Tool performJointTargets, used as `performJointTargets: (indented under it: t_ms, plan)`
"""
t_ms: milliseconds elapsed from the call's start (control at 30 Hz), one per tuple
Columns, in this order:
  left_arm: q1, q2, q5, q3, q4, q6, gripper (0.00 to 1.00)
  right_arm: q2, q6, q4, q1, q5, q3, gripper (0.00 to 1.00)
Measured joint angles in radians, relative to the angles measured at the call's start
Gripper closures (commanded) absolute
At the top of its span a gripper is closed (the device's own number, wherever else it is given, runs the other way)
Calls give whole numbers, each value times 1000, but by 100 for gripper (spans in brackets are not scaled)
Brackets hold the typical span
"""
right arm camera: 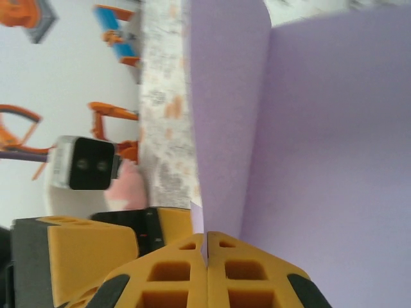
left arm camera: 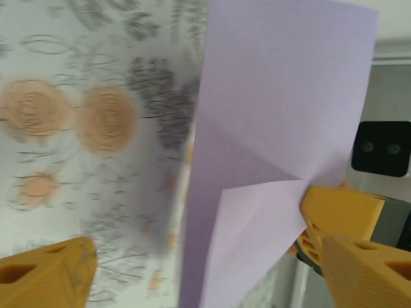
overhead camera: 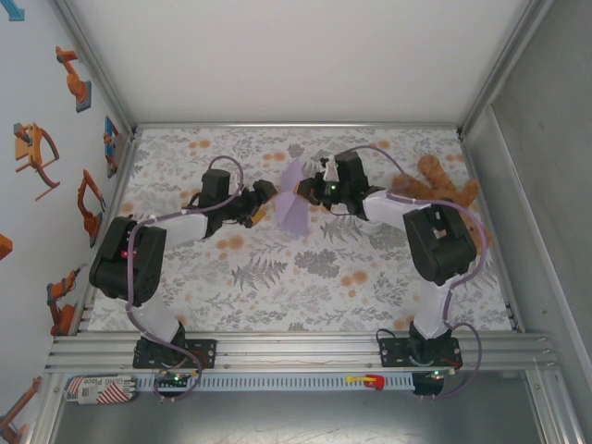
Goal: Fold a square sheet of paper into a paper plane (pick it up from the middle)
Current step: Turn over the paper at the center of the table.
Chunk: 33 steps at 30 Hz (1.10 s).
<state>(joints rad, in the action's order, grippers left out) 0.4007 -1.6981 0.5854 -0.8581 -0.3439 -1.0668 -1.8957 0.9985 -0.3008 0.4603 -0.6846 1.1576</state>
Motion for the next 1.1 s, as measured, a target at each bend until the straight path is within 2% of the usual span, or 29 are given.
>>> performJointTargets:
  t_ms: [33,233,333,700,967,1100]
  plan:
    - [0,13,14,10,-30,-6,1,16,5,-21,-3,-11,0,100]
    - [1,34,94,28,-216,-60,4,67,92,-179,-24,-87,0,100]
    - [6,37,115,28,-270,-79,1,67,133,-222,-27,-108,0,100]
    - [18,46,165,28,-353,-113,41,67,188,-266,-28,-138,0,100]
    - [18,46,171,27,-364,-114,62,67,189,-264,-43,-137,-8,100]
    - [18,46,171,24,-354,-108,73,67,150,-207,-45,-126,-9,99]
